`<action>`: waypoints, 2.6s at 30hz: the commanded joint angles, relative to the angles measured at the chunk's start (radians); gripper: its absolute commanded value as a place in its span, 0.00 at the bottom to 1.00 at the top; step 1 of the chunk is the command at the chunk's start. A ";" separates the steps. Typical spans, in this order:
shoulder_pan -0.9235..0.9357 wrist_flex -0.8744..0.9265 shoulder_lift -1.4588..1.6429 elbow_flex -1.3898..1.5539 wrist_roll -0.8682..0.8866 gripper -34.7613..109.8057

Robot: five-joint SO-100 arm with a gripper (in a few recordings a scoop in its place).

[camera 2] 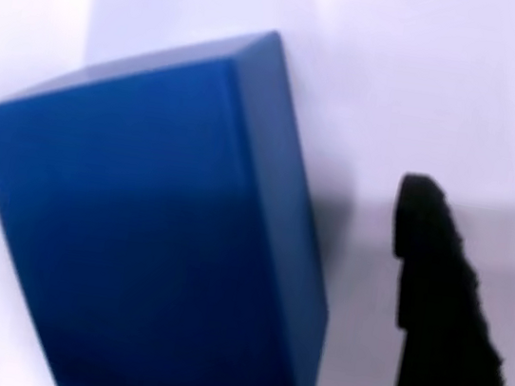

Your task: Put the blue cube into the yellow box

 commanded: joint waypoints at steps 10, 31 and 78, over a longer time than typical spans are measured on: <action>0.011 0.006 0.101 -0.081 0.008 0.36; 0.434 0.411 0.574 -0.034 0.094 0.32; 1.270 0.324 1.338 0.923 0.089 0.32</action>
